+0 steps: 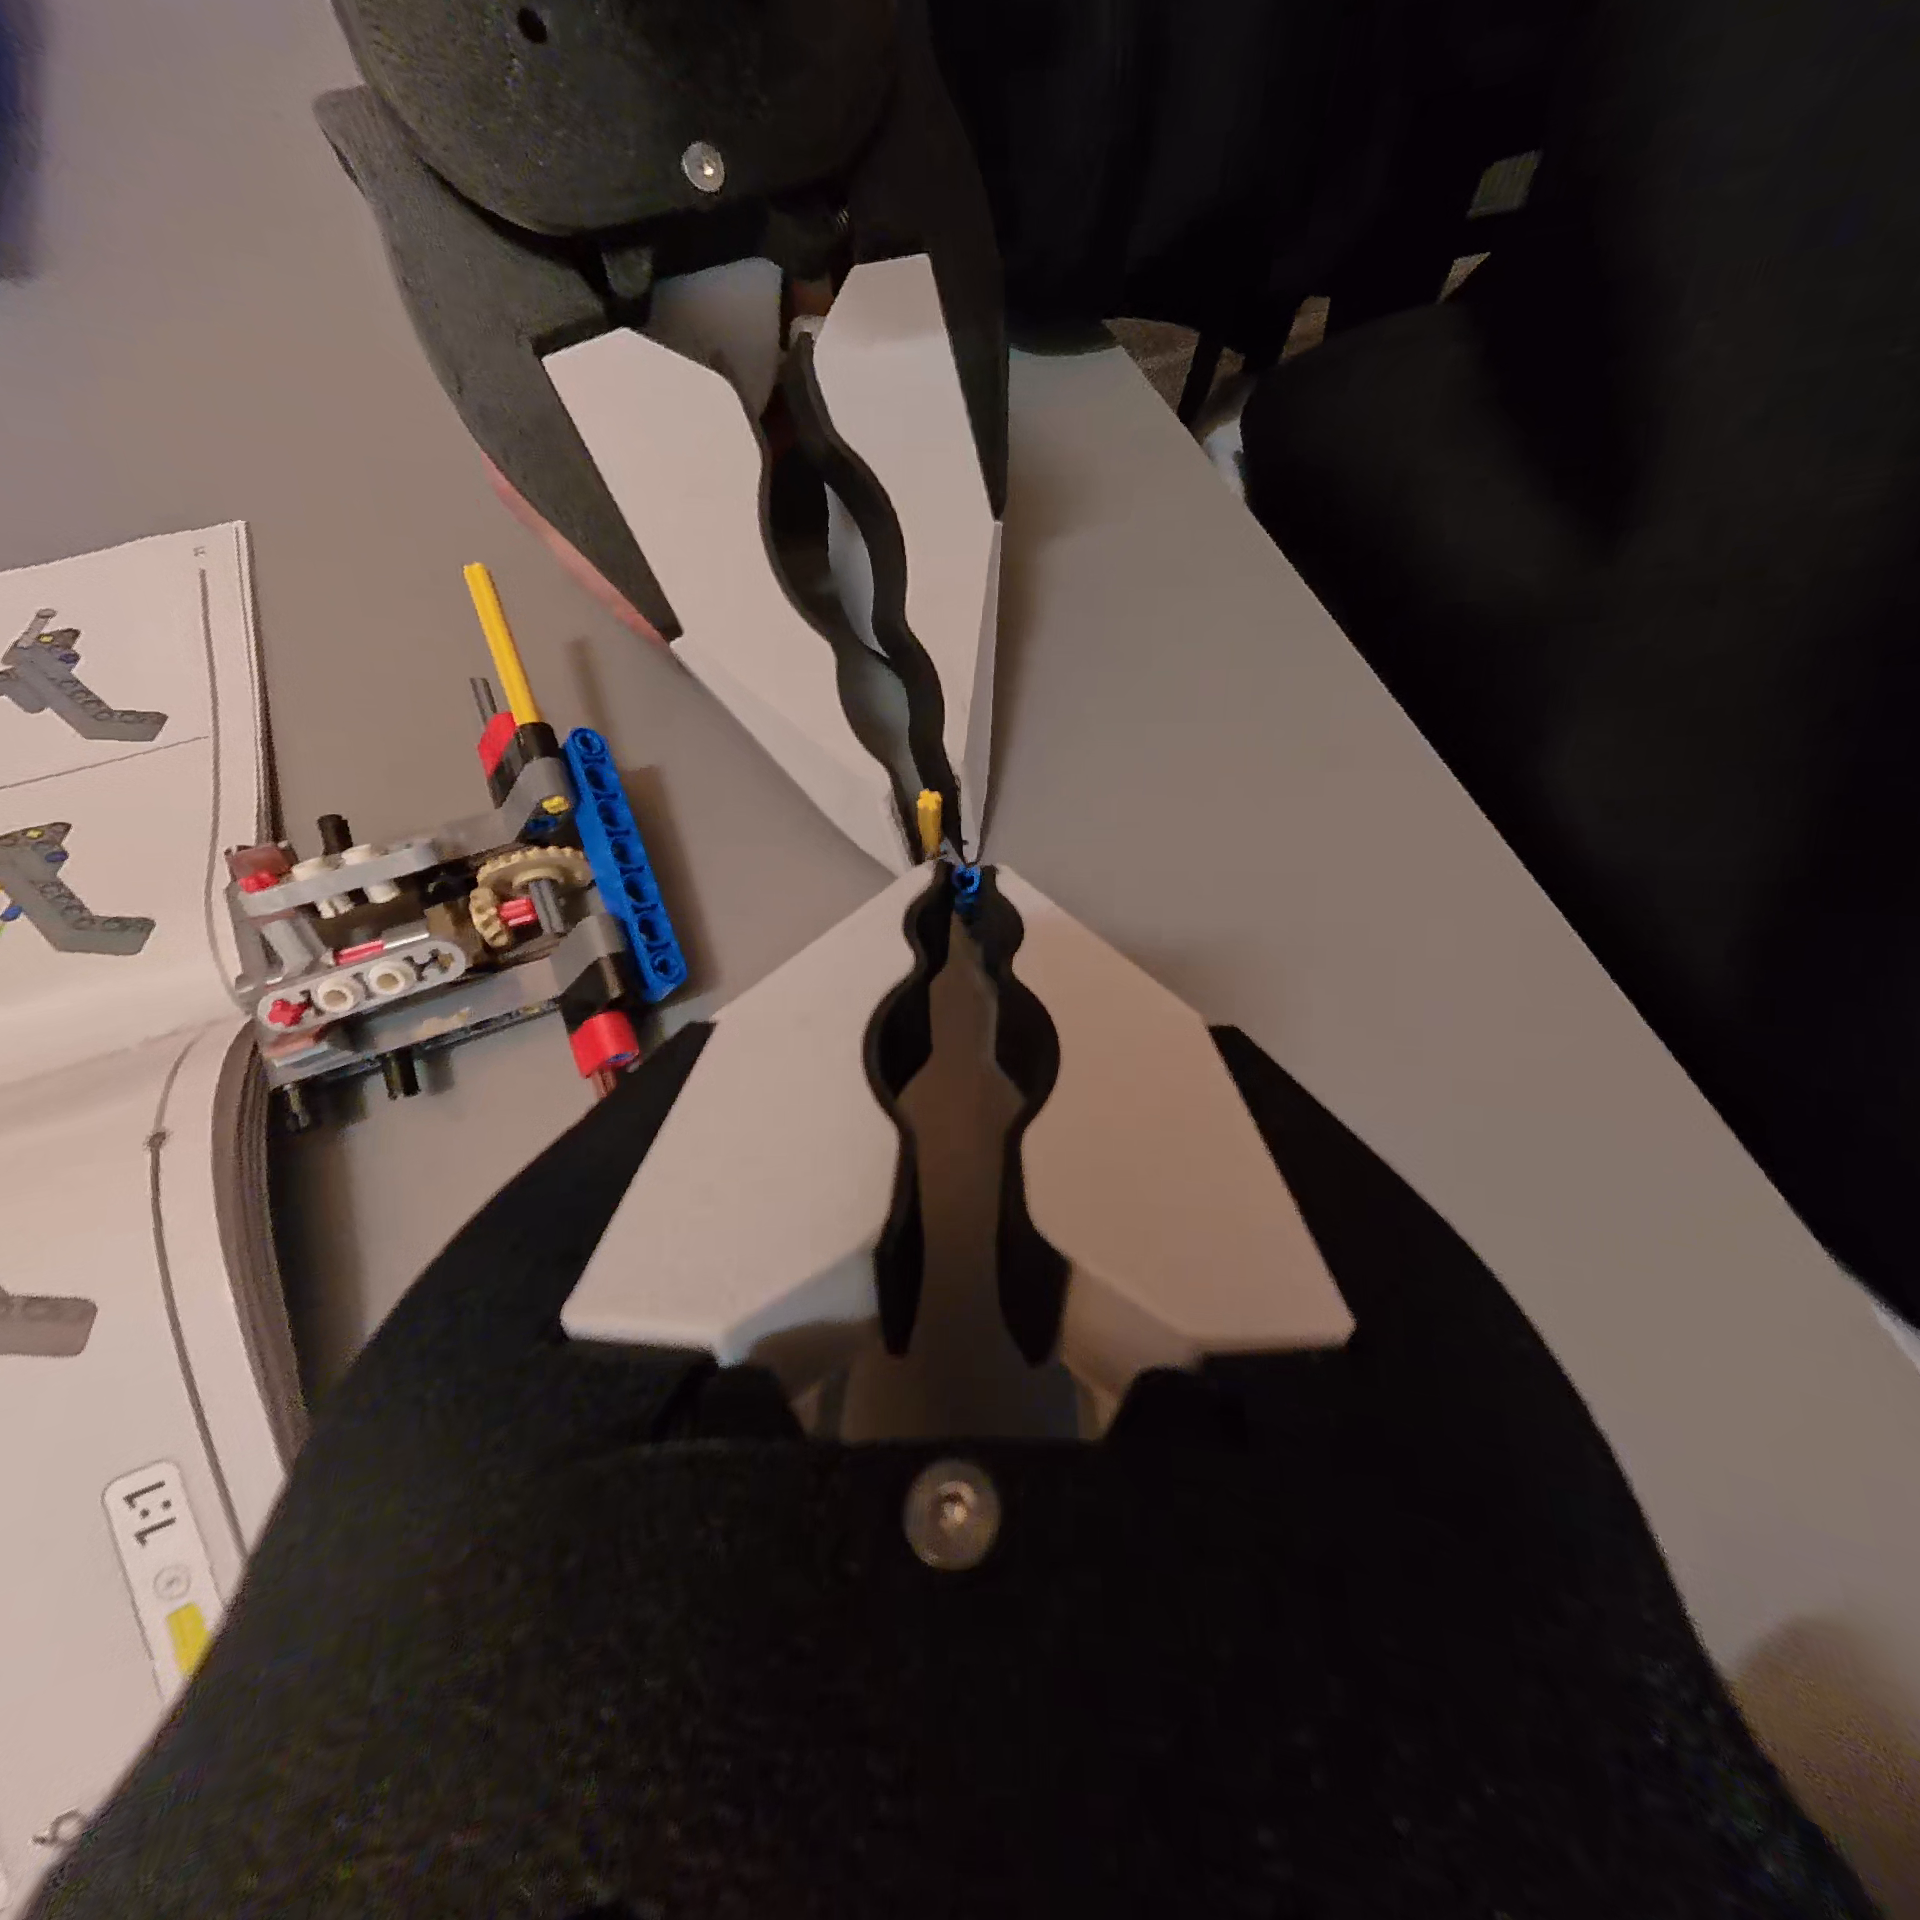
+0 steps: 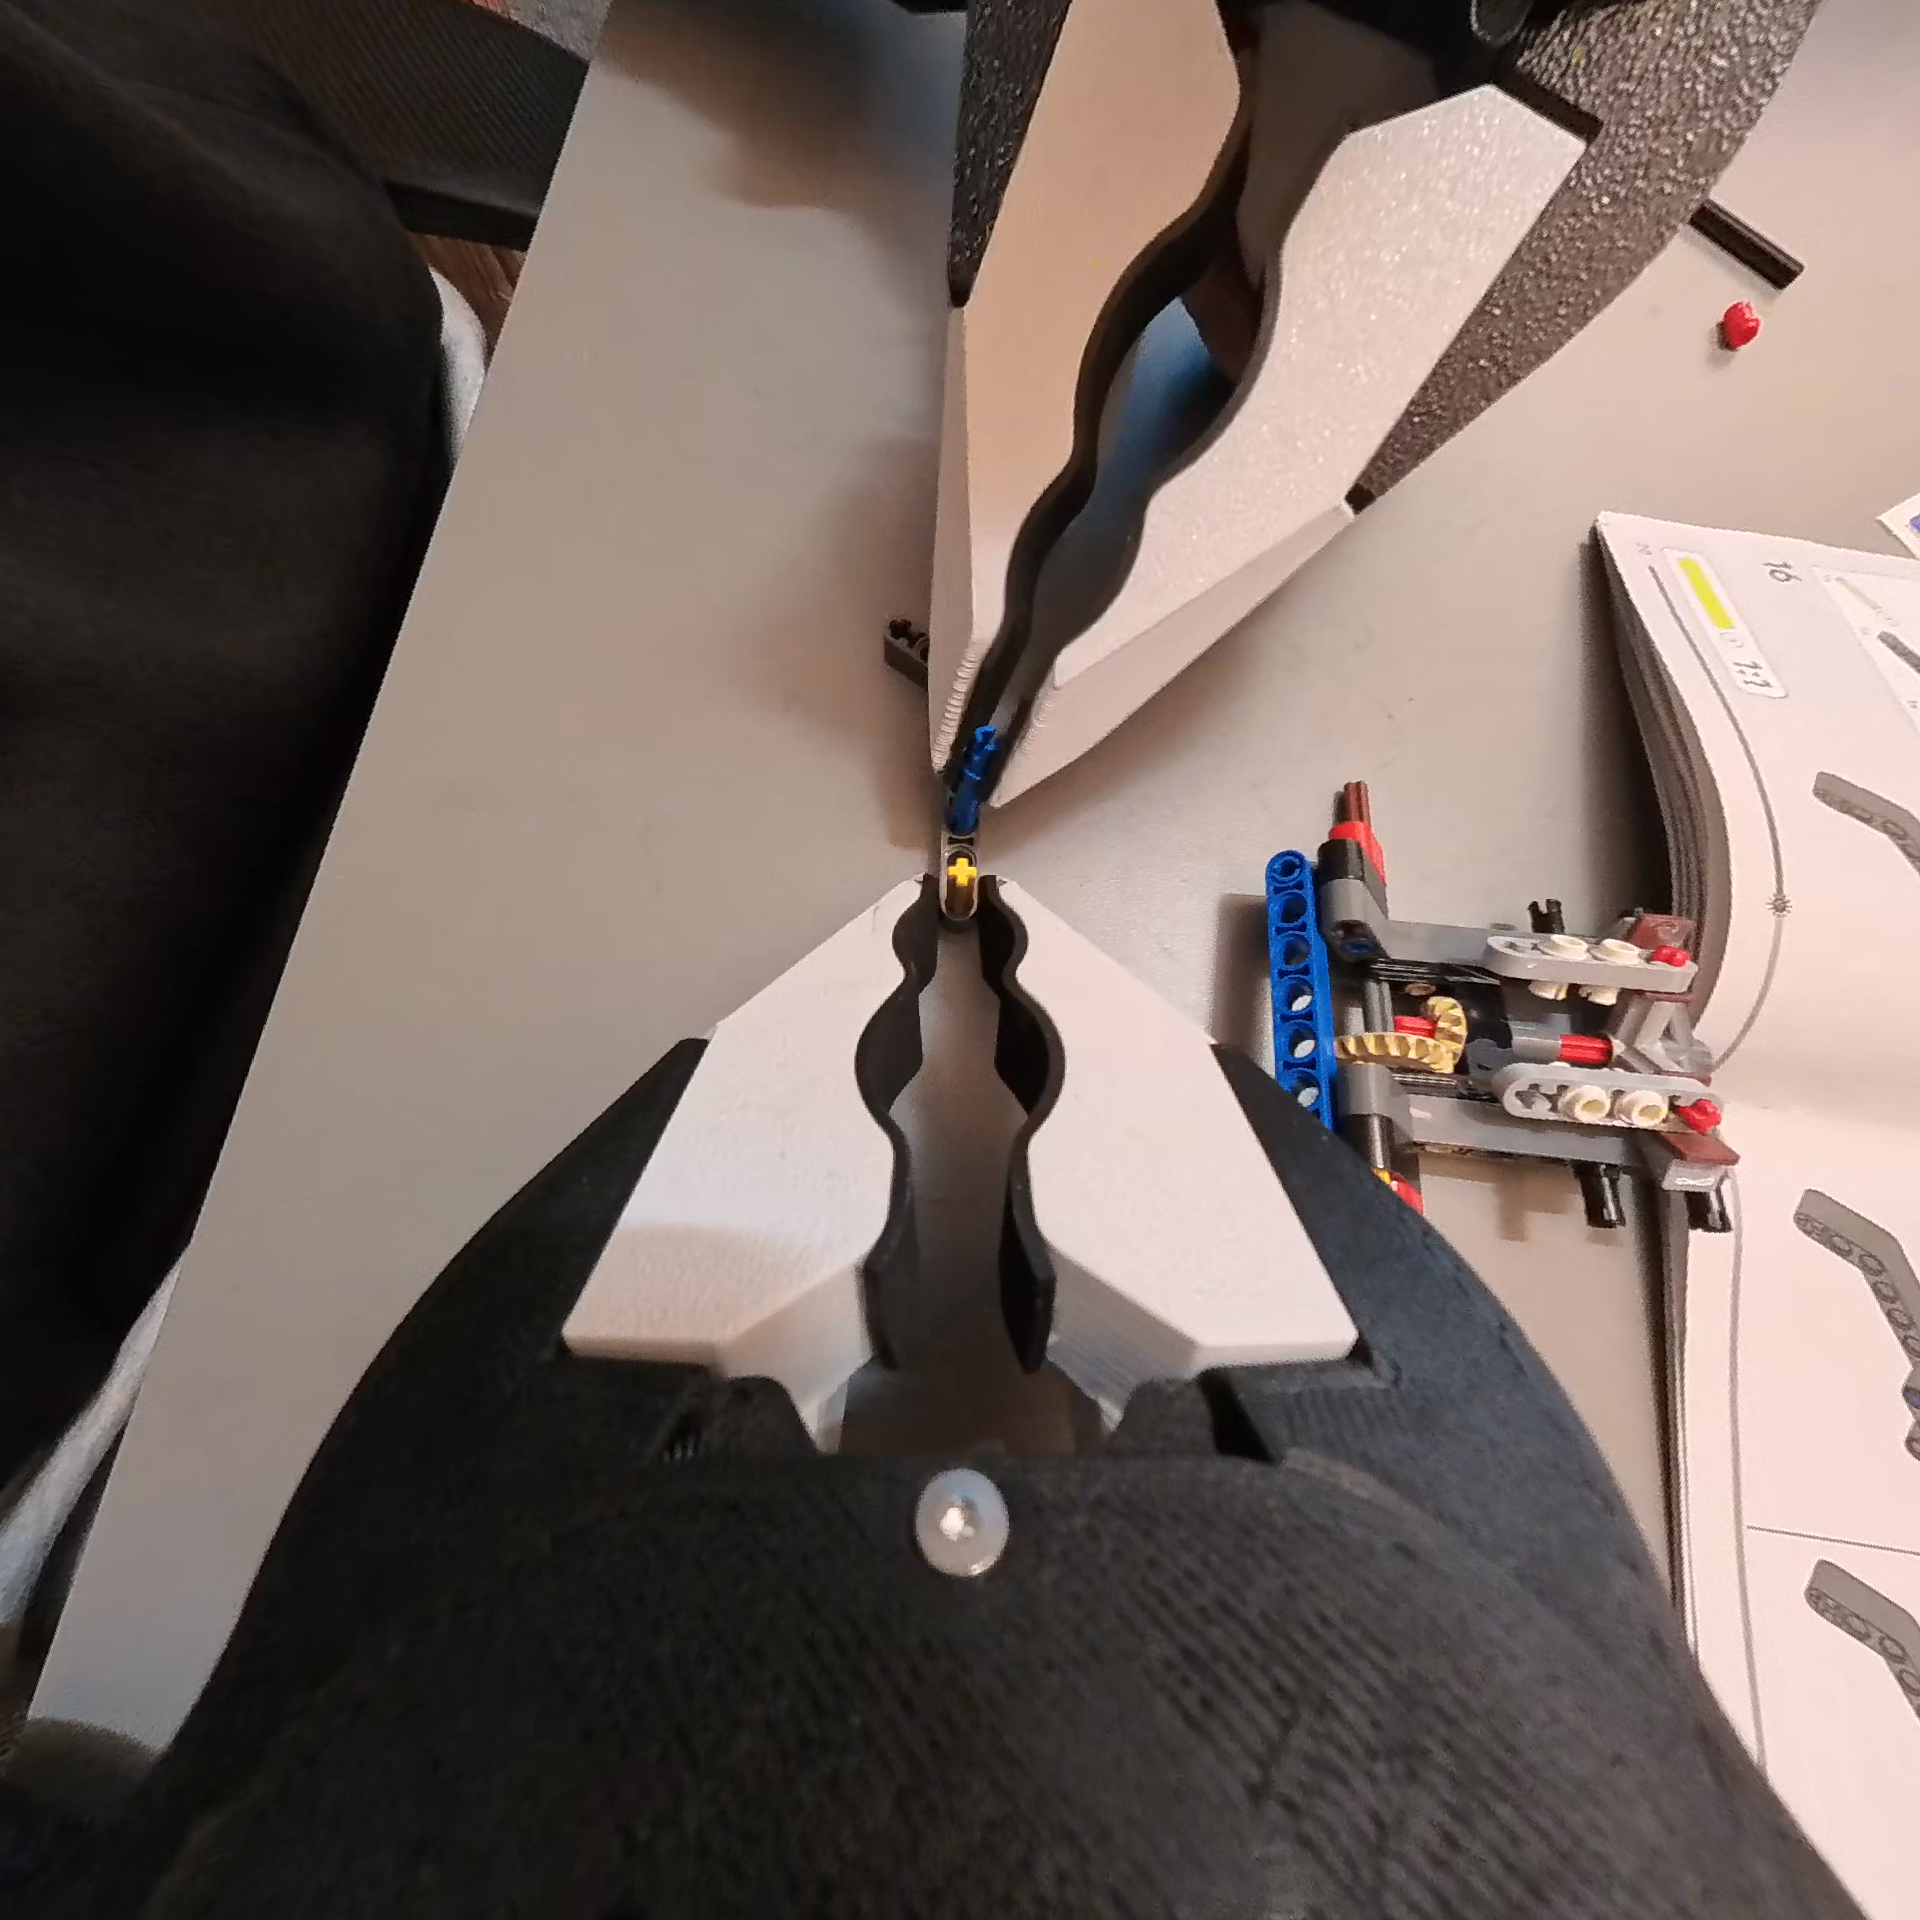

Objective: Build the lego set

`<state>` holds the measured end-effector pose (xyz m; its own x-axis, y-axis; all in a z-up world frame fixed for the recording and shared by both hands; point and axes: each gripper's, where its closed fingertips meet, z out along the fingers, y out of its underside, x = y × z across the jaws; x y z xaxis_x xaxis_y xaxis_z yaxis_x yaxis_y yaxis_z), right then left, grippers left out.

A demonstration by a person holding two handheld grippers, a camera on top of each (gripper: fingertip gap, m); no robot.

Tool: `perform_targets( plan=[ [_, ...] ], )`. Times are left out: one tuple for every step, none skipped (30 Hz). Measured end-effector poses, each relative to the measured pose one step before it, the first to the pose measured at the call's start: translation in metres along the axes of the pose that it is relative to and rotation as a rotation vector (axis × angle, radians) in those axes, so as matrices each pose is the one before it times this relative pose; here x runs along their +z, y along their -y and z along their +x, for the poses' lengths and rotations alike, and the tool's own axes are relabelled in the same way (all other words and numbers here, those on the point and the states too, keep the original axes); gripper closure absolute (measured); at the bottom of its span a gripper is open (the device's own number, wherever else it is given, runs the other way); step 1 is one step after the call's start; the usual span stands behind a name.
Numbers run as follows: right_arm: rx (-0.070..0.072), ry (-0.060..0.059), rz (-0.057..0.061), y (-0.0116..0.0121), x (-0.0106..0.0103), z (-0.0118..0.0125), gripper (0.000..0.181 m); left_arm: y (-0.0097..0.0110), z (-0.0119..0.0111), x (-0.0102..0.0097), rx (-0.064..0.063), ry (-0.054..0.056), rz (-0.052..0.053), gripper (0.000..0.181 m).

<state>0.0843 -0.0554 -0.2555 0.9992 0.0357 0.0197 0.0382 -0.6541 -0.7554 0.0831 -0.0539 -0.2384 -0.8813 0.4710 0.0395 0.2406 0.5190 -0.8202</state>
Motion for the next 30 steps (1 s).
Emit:
perform_targets(
  plan=[
    [0.0001, 0.0001, 0.0, 0.00001, 0.0, -0.00002, 0.175, -0.0001, 0.00024, 0.0001, -0.0065, -0.0039, -0.001, 0.178],
    [-0.0002, 0.0, 0.0, 0.00006, 0.00007, 0.00002, 0.175, -0.0001, 0.00022, 0.00015, -0.0024, -0.002, -0.0011, 0.178],
    [-0.0004, -0.0002, 0.0, 0.0, 0.0, -0.00005, 0.175, 0.00023, -0.00001, 0.00026, -0.0015, 0.0017, -0.0021, 0.179],
    [-0.0002, -0.0002, 0.0, -0.00006, -0.00007, 0.00003, 0.175, 0.00027, -0.00025, 0.00048, 0.0078, 0.0077, -0.0053, 0.179],
    [-0.0009, -0.0008, 0.0, 0.0, 0.0, -0.00003, 0.175, 0.00008, -0.00012, 0.00033, 0.0152, 0.0122, -0.0159, 0.179],
    [-0.0011, -0.001, -0.0001, 0.00006, 0.00007, 0.00003, 0.175, -0.00049, 0.00005, -0.00012, 0.0207, 0.0126, -0.0304, 0.179],
    [0.0, -0.0004, -0.0001, -0.00001, 0.0, 0.00005, 0.175, -0.00079, 0.00004, -0.00027, 0.0227, 0.0109, -0.0359, 0.179],
    [0.0006, 0.0005, 0.0, -0.00001, 0.0, -0.00001, 0.175, -0.00048, 0.00008, -0.00012, 0.0142, 0.0054, -0.0295, 0.179],
    [0.0007, 0.0005, -0.0001, -0.00001, 0.0, -0.00002, 0.175, -0.00045, 0.00011, -0.00012, 0.007, 0.0, -0.0175, 0.179],
    [0.0002, 0.0002, -0.0001, -0.00001, -0.00001, 0.00006, 0.175, -0.00038, 0.00001, -0.00003, 0.0024, -0.0015, -0.0065, 0.179],
    [0.0, 0.0, 0.0, 0.0, 0.0, 0.0, 0.175, 0.00002, 0.00001, 0.00004, 0.0022, 0.0028, -0.0026, 0.179],
    [0.0004, 0.0002, 0.0, -0.00001, 0.0, 0.00004, 0.175, 0.00019, 0.00006, 0.00033, 0.0092, 0.009, -0.0096, 0.179],
    [0.0003, 0.0002, 0.0, 0.00006, 0.00007, -0.00005, 0.175, 0.0001, 0.00013, 0.00013, 0.0155, 0.011, -0.0203, 0.179],
    [-0.0001, 0.0, 0.0, 0.0, 0.0, 0.00001, 0.175, 0.00002, -0.00004, 0.00016, 0.0121, 0.0077, -0.025, 0.179],
    [-0.0002, -0.0001, 0.0, -0.00007, -0.00008, 0.00003, 0.175, 0.00027, -0.00018, 0.00033, -0.0002, 0.0014, -0.0219, 0.179],
    [-0.0003, -0.0002, 0.0, 0.0, 0.0, 0.00004, 0.175, 0.00043, -0.00026, 0.00047, -0.0136, -0.0045, -0.0119, 0.179],
    [0.0001, 0.0001, 0.0, 0.0, 0.0, -0.00001, 0.175, 0.0002, -0.00023, 0.0003, -0.0203, -0.0087, 0.0006, 0.179],
    [-0.0004, -0.0003, 0.0, -0.00008, 0.00006, -0.00003, 0.175, 0.00008, -0.00015, 0.00018, -0.0218, -0.009, 0.0094, 0.179],
    [-0.0004, -0.0004, 0.0, 0.00001, 0.0, -0.00002, 0.175, 0.00009, 0.00005, 0.00014, -0.0234, -0.006, 0.0102, 0.179],
    [-0.0002, -0.0002, 0.0, 0.0, 0.0, 0.00004, 0.175, 0.00007, 0.00007, 0.00013, -0.0139, 0.0001, 0.0039, 0.179],
    [0.0001, 0.0, 0.0, 0.0, 0.0, -0.00001, 0.175, -0.00024, -0.0001, -0.00001, -0.0076, 0.001, -0.0033, 0.179],
    [0.0, 0.0, 0.0, 0.0, 0.0, 0.0, 0.175, -0.00036, -0.0001, -0.00022, -0.0105, -0.0043, -0.004, 0.179],
    [-0.0002, -0.0002, 0.0, 0.00006, 0.00007, 0.00005, 0.175, -0.00001, -0.00036, 0.00001, -0.0126, -0.0081, 0.0039, 0.178],
    [-0.0005, -0.0007, 0.0, -0.00006, -0.00007, -0.00006, 0.175, -0.00003, -0.00027, -0.00002, -0.0116, -0.0073, 0.0123, 0.178],
    [-0.0012, -0.0012, 0.0, 0.00001, 0.0, 0.00005, 0.175, -0.00015, -0.0001, -0.00009, -0.0165, -0.003, 0.0129, 0.178],
    [0.0005, -0.0012, -0.0001, 0.00006, 0.00007, -0.00007, 0.175, 0.00012, 0.00012, 0.00003, -0.0142, 0.0047, 0.0073, 0.178],
    [0.003, -0.0002, 0.0, -0.00001, 0.0, 0.00002, 0.175, 0.00004, 0.00025, 0.0003, 0.0045, 0.017, -0.0034, 0.178],
    [0.0006, -0.0001, 0.0, 0.0, 0.0, -0.00002, 0.175, -0.00012, 0.0, 0.00012, 0.0141, 0.022, -0.0147, 0.179],
    [0.0004, 0.0003, 0.0, 0.0, 0.0, 0.00003, 0.175, -0.00033, -0.00015, -0.00018, 0.0032, 0.0123, -0.0133, 0.179],
    [0.0007, 0.0005, 0.0, 0.0, 0.0, -0.00002, 0.175, -0.00013, -0.00034, -0.00004, -0.016, -0.0014, -0.0013, 0.179]
  ],
)
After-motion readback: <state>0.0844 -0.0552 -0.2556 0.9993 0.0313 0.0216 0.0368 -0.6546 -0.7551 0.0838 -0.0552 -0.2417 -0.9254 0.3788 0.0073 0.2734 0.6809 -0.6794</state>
